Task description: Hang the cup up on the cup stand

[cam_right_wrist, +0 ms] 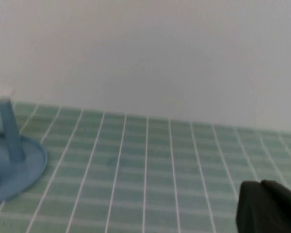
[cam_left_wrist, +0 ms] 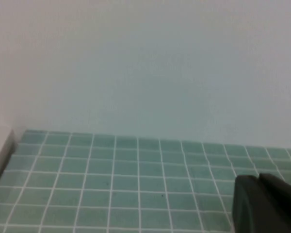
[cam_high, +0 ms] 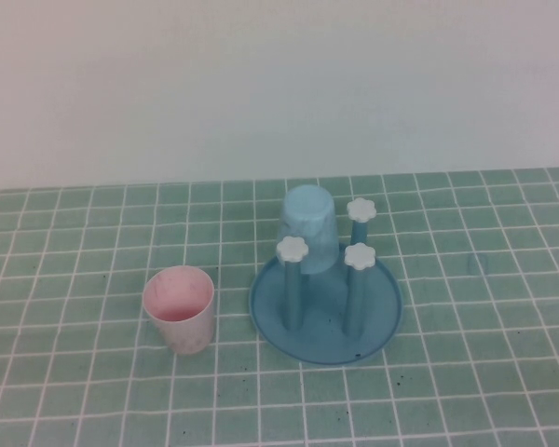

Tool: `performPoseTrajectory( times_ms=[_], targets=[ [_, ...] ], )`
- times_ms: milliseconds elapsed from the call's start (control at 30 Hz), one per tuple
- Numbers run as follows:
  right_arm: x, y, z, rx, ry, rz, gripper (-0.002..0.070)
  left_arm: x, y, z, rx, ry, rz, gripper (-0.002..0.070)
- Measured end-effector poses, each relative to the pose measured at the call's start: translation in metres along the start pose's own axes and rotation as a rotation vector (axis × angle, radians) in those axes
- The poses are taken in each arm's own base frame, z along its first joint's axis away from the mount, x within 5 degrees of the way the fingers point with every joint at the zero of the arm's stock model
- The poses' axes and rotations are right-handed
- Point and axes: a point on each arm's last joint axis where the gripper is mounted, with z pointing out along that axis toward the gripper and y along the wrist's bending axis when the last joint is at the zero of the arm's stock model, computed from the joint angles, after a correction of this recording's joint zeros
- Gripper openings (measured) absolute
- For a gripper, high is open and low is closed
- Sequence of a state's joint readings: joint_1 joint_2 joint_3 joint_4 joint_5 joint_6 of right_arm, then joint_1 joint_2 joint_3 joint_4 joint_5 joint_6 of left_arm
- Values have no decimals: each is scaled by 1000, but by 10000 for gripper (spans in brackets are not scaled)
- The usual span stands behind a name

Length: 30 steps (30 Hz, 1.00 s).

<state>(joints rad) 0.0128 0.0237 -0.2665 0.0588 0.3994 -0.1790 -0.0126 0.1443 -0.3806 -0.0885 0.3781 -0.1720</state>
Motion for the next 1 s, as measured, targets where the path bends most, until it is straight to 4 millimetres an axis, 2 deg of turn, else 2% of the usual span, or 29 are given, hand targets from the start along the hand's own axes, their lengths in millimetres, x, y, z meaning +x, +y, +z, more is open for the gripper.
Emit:
performPoseTrajectory(
  times_ms=[67, 133, 200, 267, 367, 467, 567, 667, 800, 933, 1000],
  targets=[
    [7, 2, 3, -26, 144, -6, -1, -6, -3, 11, 4, 78, 16, -2],
    [11, 4, 6, -53, 220, 13, -1, -15, -5, 27, 11, 42, 11, -2],
    [11, 5, 8, -65, 224, 27, -1, -22, -5, 42, 7, -4, -16, -2],
    [7, 4, 9, -61, 182, 29, -1, -27, -6, 59, 2, 28, -68, -2],
    [2, 4, 10, -52, 126, 36, -1, -25, -8, 89, -14, 244, -85, -2],
    [2, 4, 10, -55, 123, 44, -1, -23, -13, 117, 17, 455, 17, -1],
    [2, 4, 10, -55, 123, 42, -1, -31, -21, 146, 90, 608, 73, 25],
    [2, 4, 10, -56, 123, 38, -1, -31, -26, 181, 155, 730, 94, 90],
    [2, 4, 10, -57, 123, 31, -1, -20, -23, 224, 169, 817, 101, 228],
    [2, 4, 10, -58, 126, 29, -1, -8, -23, 248, 214, 920, 94, 382],
    [3, 4, 11, -58, 128, 29, -1, -4, -25, 255, 235, 955, 66, 426]
  ],
)
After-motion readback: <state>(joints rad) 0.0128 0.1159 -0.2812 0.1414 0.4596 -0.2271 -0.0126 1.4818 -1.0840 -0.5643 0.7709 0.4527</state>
